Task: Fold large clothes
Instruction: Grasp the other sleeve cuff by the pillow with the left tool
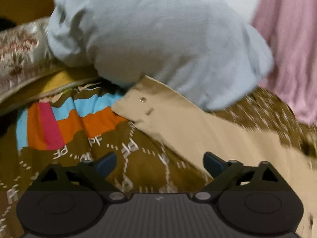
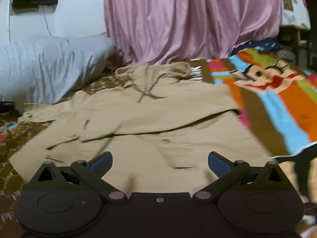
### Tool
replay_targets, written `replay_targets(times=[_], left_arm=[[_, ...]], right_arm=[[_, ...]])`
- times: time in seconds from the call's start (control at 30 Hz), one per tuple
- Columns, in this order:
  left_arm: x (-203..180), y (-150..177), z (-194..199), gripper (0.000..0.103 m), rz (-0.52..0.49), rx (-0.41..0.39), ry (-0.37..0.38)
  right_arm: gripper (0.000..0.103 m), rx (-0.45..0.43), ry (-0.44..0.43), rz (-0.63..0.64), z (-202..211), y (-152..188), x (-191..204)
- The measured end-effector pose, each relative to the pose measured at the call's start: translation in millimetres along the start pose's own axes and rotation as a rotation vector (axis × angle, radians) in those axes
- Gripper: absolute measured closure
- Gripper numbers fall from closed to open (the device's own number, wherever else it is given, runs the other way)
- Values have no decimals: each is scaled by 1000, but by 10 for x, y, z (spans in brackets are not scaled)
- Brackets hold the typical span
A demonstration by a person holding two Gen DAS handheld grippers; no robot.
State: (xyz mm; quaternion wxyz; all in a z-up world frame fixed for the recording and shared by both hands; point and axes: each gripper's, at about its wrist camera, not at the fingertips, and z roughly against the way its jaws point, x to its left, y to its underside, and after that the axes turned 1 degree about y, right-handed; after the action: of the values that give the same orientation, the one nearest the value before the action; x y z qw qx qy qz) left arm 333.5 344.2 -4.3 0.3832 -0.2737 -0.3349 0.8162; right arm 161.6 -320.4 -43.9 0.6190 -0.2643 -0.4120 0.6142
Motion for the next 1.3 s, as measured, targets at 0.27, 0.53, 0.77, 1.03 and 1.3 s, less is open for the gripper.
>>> replay_targets(times=[0.27, 0.53, 0.77, 1.03, 1.3], left_arm=[[162, -287, -849, 17, 142, 67, -21], [214, -257, -1084, 85, 260, 63, -100], [169, -351, -1036, 101, 306, 116, 31], [59, -401, -1128, 40, 288, 115, -26], [78, -288, -1165, 103, 303, 122, -77]], right_arm=[[1, 63, -71, -11, -298, -5, 337], [1, 165, -45, -9, -447, 116, 345], [1, 163, -45, -20, -416, 156, 329], [1, 153, -55, -47, -387, 172, 287], [1, 152, -69, -76, -396, 180, 248]])
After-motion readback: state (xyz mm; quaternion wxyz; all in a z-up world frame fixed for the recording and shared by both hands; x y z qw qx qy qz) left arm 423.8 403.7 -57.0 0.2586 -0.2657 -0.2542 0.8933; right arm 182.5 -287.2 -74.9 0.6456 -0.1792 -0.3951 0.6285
